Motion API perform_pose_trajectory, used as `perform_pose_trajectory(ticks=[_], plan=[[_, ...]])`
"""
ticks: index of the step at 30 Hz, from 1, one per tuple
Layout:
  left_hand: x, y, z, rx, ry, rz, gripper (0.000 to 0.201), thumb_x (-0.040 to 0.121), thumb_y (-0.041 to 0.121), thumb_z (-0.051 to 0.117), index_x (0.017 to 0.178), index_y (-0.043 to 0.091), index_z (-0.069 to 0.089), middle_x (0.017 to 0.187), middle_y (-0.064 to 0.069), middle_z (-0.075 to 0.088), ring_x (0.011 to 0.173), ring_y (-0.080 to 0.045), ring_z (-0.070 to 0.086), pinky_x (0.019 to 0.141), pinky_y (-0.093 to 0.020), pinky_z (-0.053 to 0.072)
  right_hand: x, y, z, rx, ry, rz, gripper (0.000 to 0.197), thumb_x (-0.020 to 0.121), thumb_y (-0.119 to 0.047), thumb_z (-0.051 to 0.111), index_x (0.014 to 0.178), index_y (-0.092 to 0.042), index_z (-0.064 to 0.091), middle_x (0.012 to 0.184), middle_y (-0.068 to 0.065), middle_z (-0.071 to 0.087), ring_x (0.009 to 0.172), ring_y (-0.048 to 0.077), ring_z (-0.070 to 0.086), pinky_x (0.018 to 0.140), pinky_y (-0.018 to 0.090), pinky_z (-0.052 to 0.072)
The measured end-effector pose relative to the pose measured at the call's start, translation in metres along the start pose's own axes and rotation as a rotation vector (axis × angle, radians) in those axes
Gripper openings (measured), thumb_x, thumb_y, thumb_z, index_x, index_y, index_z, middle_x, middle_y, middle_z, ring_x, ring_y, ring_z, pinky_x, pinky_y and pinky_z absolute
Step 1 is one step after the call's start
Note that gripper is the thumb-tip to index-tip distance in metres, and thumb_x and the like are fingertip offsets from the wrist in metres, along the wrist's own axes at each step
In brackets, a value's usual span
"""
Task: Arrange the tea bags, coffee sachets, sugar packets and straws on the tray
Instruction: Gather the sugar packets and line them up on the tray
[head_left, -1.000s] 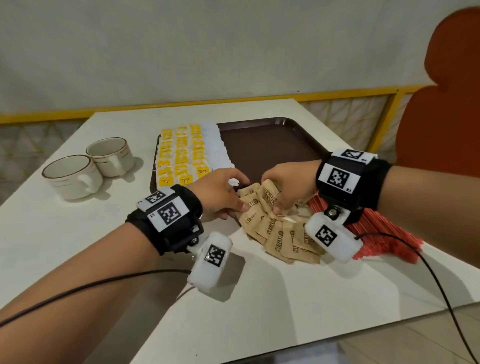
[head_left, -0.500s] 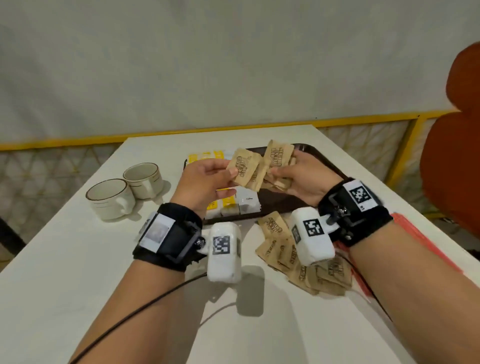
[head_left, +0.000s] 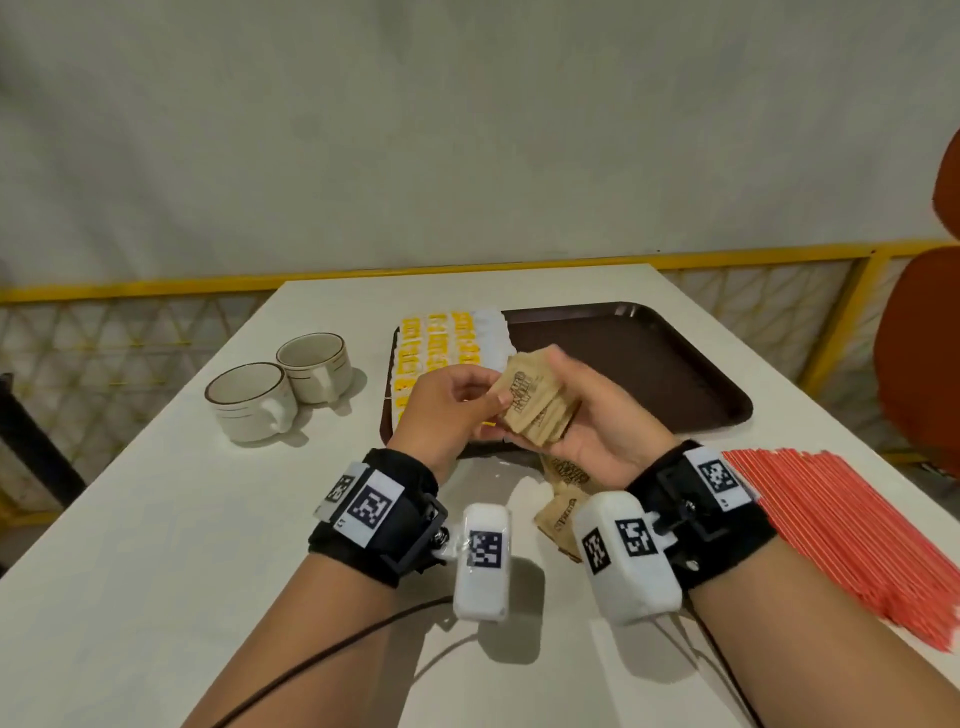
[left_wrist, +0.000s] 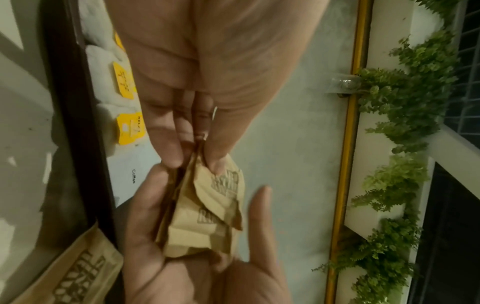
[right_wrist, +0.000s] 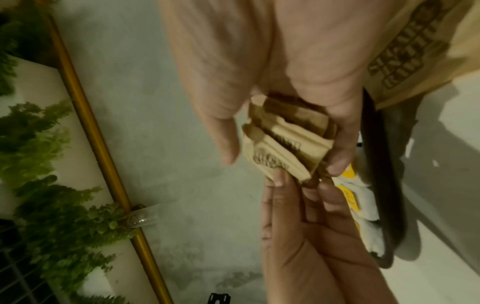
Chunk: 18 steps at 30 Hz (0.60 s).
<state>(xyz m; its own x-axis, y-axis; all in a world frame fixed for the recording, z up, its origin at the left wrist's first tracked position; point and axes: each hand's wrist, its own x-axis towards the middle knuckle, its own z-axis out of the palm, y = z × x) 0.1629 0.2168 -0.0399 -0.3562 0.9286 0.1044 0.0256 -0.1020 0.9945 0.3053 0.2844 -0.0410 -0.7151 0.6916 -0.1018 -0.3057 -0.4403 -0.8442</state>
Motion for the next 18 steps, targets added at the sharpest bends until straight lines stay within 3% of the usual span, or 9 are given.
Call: perform_pose_trajectory(ticks=[3, 5, 11, 18], plan=[[-0.0014, -0.0024, 0.0018, -0.006, 0.001, -0.003, 0.006, 0.084, 0.004, 0.068, 0.090, 0.001, 0.066, 0.078, -0.013, 0.066, 0.066, -0.017, 0.064, 0.055, -0.022, 0.055, -0.0002, 0.0084, 0.0011, -0.140, 0.078, -0.071, 0.012, 0.094, -0.013, 0.054, 0.106, -0.011, 0.055, 0.100, 0.016, 0.067, 0.086, 0.030, 0.067, 0.075, 0.043, 0.057], [-0.0005, -0.0030, 0.0027, -0.018, 0.023, -0.009, 0.004, 0.084, 0.006, 0.067, 0.086, 0.003, 0.067, 0.075, -0.011, 0.065, 0.062, -0.014, 0.060, 0.050, -0.019, 0.050, -0.0002, 0.0097, 0.0008, -0.086, 0.082, -0.109, 0.009, 0.094, -0.010, 0.053, 0.103, -0.010, 0.055, 0.093, 0.015, 0.068, 0.079, 0.027, 0.068, 0.071, 0.041, 0.058], [0.0008, -0.0035, 0.0004, -0.098, 0.009, -0.056, 0.011, 0.089, 0.007, 0.061, 0.080, 0.012, 0.065, 0.071, -0.001, 0.063, 0.059, -0.008, 0.053, 0.047, -0.017, 0.044, 0.0020, 0.0115, 0.0027, 0.035, 0.081, -0.180, 0.011, 0.095, -0.010, 0.051, 0.105, -0.007, 0.054, 0.094, 0.017, 0.068, 0.079, 0.026, 0.068, 0.068, 0.037, 0.059], [-0.0003, -0.0017, -0.0008, -0.162, 0.041, -0.053, 0.016, 0.095, 0.007, 0.052, 0.082, 0.011, 0.061, 0.083, -0.007, 0.069, 0.068, -0.014, 0.062, 0.053, -0.021, 0.050, 0.0024, 0.0114, -0.0013, 0.013, 0.128, -0.166, 0.012, 0.096, -0.009, 0.051, 0.107, -0.008, 0.056, 0.100, 0.018, 0.068, 0.082, 0.024, 0.070, 0.066, 0.036, 0.060]])
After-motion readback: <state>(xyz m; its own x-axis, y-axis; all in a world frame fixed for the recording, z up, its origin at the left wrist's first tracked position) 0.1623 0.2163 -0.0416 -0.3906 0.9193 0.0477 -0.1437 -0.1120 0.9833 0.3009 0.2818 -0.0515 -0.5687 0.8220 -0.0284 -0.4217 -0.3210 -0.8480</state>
